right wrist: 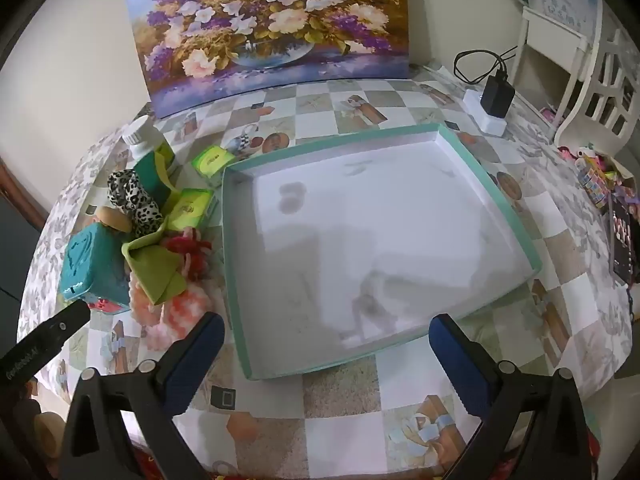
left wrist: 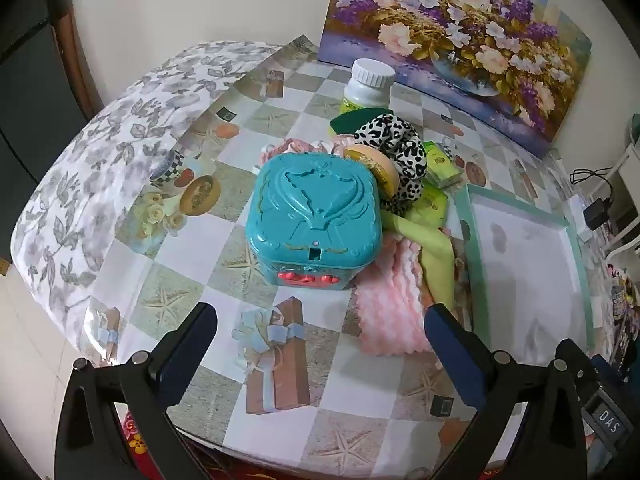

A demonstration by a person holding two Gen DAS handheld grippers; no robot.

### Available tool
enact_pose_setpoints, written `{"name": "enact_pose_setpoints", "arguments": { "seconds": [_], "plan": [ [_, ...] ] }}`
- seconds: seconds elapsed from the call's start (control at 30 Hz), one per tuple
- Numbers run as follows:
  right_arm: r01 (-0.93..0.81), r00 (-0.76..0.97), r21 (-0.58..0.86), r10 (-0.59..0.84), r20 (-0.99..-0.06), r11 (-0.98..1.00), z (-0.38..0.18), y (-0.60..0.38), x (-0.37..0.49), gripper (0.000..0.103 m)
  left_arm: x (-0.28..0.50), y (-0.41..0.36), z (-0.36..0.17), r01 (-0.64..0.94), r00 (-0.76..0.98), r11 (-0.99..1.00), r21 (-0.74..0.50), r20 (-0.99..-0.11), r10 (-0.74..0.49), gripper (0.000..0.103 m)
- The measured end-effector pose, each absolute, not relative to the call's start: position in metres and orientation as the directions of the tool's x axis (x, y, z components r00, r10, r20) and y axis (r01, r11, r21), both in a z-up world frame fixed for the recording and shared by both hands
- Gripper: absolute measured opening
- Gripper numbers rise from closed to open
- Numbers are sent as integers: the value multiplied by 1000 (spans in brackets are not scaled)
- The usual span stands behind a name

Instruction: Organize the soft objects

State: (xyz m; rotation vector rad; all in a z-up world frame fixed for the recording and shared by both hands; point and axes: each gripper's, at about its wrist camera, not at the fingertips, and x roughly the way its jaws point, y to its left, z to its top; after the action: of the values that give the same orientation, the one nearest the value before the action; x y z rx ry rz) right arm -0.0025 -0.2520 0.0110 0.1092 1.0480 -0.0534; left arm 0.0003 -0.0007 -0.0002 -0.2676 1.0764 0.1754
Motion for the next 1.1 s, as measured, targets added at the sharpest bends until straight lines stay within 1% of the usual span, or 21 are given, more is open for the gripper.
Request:
{"name": "enact_pose_setpoints", "arguments": {
  "seconds": [0.13,0.23,0.3,0.37,1.1],
  "plan": [
    [102,501,72,11,-866,992,10,-252,-2,103,-2,0,3,-250,471,961,-114,-882,18,103],
    [110,502,81,15,-865,991,11,-252,-1,103,2,-8,3,-246,454,968,-48,-888,72,103],
    [114,505,78,10,-863,990,11,-252,0,103,2,-12,0,-245,453,969,-28,-887,89,103],
    [109,513,74,8,-858,991,18,-256,0,103,2,-13,-1,-241,450,970,-21,-888,93,103],
    [81,549,16,-32,-836,997,17,-244,1,103,4,-14,-7,-222,424,975,4,-900,101,103]
  ]
}}
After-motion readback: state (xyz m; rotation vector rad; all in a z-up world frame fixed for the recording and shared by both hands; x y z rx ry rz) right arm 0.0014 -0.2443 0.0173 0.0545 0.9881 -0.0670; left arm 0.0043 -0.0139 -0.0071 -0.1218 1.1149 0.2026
